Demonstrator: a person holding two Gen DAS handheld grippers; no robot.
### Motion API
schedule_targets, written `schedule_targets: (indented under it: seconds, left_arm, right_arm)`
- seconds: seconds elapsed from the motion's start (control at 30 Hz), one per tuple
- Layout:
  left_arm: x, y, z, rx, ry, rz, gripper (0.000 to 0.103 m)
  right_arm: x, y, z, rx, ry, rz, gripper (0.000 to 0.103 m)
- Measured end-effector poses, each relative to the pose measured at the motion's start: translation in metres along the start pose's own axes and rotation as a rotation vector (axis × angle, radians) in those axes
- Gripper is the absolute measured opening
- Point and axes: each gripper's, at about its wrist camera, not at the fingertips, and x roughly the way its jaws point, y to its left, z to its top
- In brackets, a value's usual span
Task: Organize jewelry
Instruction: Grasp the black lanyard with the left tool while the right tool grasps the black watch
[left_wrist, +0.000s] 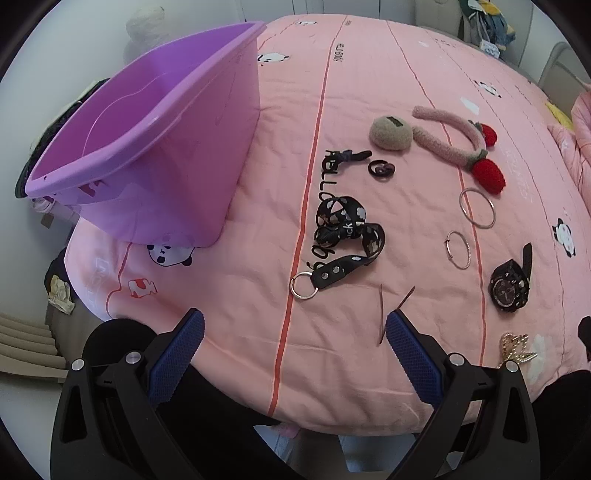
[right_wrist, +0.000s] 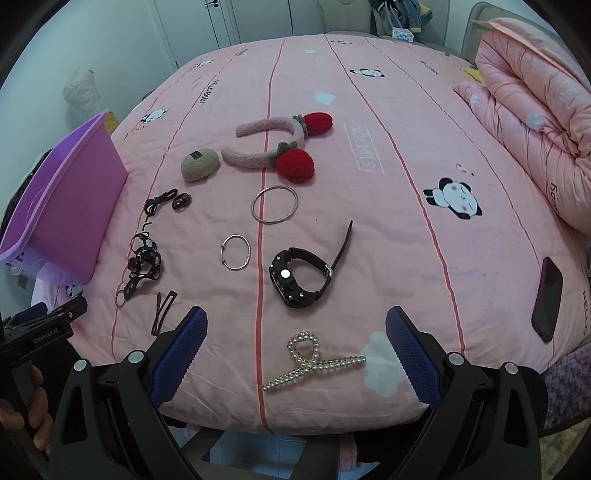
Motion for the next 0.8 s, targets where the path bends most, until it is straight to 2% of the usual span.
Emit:
schedule_targets:
  seconds: [0.23,0.4,0.8]
  left_arm:
    - [0.029,-0.008,-0.008,0.001,0.056,-0.042,0.097]
    - [0.047,-0.010,0.002,-0.023,0.063,-0.055,0.097]
    - [0.083,-0.020,0.030,-0.024,0.096,-0.052,0.097]
  right_arm:
    - [0.020,-0.027,-0.009,0.053,0.039,-0.021,0.093]
    - [0.047,-0.040,-0.006,0.082,0.082,-0.010,0.093]
    - [0.114,-0.019,0.021,0.043,0.154,0.008,0.093]
